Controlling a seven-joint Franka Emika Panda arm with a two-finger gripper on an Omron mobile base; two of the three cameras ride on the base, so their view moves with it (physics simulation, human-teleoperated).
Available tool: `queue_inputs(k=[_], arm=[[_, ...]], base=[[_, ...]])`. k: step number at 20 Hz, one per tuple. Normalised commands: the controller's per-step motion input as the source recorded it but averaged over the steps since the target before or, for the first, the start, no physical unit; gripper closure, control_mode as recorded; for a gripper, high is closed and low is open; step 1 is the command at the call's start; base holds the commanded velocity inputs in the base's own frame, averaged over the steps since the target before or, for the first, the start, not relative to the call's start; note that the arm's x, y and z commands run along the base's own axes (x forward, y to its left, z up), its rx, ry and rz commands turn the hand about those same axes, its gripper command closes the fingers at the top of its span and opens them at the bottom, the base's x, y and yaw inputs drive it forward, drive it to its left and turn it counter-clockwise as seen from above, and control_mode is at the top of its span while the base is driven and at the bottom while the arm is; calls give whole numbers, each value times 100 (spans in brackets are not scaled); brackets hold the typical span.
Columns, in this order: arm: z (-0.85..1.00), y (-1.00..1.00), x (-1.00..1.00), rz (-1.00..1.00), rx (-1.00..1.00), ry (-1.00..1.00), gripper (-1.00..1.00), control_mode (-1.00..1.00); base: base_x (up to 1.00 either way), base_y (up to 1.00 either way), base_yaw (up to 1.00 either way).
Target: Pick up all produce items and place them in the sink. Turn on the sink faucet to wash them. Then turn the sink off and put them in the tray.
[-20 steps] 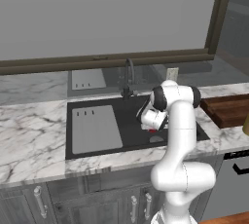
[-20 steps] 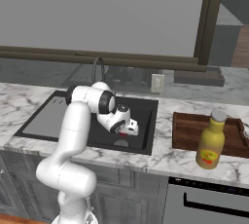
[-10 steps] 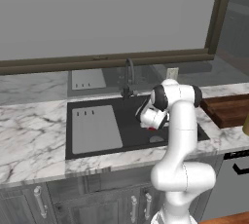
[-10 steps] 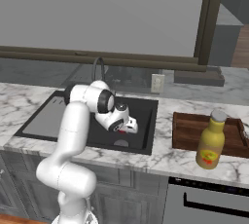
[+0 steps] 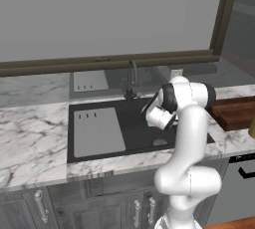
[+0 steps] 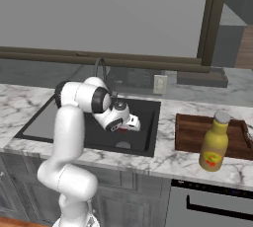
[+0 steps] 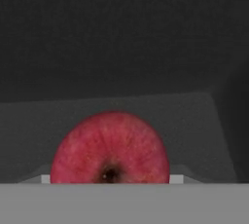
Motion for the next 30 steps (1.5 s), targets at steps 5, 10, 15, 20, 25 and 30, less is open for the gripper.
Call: queue_inputs(k=[5,10,15,20,25,30], arm=[[61,-15,-38,-6,-1,-6,100,-100],[64,-21,-42,-10,0,-3,100,-100],[71,-22,-38,-12,0,0,100,-100],[78,-25,-27,-15,0,0,100,-100],[88,-26,-18,-14,0,0,100,-100],[95,-20,-5,-14,0,1,100,-100]], base=[[0,0,0],[0,0,0],[0,0,0],[0,0,0],[0,0,0],[0,0,0]])
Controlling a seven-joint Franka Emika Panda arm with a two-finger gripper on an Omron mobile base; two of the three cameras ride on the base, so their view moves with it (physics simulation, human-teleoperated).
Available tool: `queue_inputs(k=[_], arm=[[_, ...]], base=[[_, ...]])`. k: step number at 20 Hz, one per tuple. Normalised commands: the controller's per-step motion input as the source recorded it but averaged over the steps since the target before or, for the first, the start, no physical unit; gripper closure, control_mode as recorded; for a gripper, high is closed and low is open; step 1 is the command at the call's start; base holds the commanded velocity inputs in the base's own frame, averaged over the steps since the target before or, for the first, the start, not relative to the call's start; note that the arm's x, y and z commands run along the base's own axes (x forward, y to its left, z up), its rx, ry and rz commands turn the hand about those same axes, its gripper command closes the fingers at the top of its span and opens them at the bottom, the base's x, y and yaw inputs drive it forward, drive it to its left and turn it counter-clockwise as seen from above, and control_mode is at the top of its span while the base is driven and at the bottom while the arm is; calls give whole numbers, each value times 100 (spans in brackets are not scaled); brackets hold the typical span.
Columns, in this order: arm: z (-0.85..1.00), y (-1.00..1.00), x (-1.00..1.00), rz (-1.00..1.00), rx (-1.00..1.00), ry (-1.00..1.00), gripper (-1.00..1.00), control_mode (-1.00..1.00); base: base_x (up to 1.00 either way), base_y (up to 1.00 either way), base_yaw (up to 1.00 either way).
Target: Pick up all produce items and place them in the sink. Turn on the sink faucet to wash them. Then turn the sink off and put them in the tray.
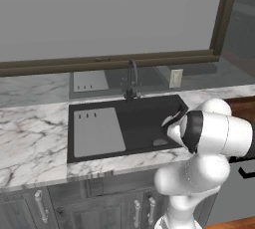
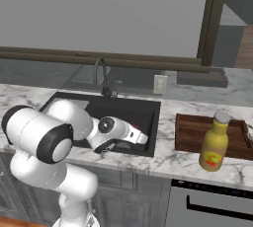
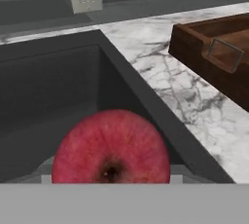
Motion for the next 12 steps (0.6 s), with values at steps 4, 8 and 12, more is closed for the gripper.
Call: queue_inputs(k=[4,8,12], arm=[[100,-9,-2,-13,0,2,100,-100],[100,-7,-4,-11,0,3,100,-100],[100,-9,-11,-11,0,6,100,-100]], base=[[0,0,0],[0,0,0],[0,0,0]])
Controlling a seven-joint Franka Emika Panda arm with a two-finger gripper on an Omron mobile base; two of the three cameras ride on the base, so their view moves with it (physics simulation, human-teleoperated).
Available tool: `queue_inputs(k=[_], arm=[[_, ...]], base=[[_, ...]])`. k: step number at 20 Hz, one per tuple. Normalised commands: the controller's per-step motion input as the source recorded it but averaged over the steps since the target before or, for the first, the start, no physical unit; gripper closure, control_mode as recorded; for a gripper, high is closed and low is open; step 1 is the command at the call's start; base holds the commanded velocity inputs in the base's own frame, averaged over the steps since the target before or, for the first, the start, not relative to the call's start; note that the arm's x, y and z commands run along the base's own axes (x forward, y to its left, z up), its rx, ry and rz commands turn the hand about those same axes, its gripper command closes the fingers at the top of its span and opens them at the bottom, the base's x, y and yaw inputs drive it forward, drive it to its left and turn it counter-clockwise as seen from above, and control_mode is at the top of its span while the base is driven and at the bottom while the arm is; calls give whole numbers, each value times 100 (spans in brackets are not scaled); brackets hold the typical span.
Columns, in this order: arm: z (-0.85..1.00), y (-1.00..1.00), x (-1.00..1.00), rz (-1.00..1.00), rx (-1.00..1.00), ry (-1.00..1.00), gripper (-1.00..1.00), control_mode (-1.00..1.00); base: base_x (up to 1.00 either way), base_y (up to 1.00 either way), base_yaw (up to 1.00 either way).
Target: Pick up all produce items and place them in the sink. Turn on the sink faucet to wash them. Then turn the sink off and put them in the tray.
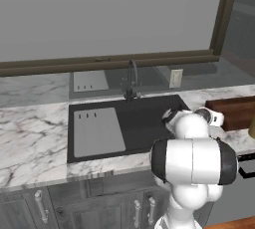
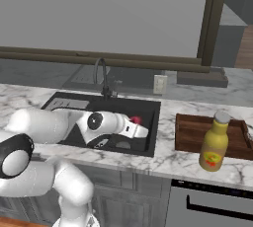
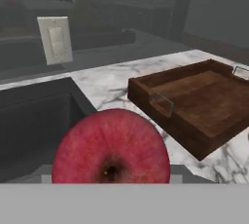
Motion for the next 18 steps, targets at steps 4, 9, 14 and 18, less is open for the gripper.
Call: queue_inputs(k=[4,9,14,18], arm=[[97,-17,-14,-13,1,11,100,-100],[88,-28,-4,-14,4,17,100,-100],[46,-42,0,-12,11,17,100,-100],[4,-51,0,-10,19,4,100,-100]], base=[[0,0,0],[0,0,0],[0,0,0],[0,0,0]])
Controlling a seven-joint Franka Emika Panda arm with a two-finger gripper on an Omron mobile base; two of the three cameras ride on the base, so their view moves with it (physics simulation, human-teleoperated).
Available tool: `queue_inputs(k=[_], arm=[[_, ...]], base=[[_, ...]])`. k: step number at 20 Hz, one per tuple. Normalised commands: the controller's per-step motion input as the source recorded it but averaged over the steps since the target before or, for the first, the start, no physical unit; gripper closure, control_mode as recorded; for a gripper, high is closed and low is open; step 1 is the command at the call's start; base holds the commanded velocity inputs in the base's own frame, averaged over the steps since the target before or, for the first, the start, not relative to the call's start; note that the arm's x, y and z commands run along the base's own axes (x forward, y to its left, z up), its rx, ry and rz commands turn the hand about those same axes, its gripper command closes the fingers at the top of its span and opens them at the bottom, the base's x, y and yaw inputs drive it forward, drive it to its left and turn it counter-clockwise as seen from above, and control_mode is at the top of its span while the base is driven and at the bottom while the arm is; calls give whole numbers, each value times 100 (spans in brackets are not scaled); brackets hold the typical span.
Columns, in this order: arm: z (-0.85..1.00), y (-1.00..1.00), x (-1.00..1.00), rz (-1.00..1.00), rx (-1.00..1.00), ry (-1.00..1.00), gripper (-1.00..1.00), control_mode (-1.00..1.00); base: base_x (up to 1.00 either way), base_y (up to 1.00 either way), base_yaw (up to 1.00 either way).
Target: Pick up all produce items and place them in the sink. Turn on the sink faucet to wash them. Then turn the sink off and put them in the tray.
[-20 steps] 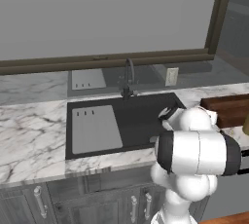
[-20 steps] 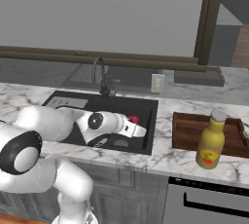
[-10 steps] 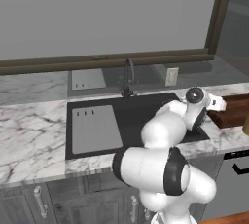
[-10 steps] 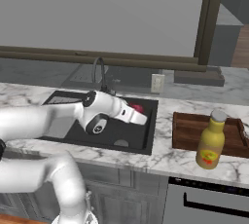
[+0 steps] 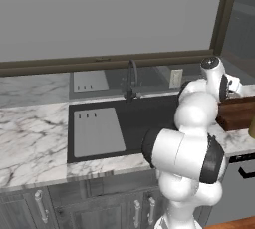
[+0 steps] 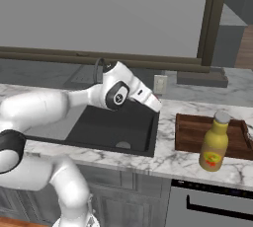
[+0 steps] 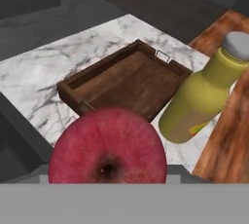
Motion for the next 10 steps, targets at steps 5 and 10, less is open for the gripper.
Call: queue_inputs(k=[5,10], arm=[[-4,-33,0,-2,18,0,100,-100],[-23,-32,0,0,11,0,100,-100]], base=[[0,0,0],[0,0,0]])
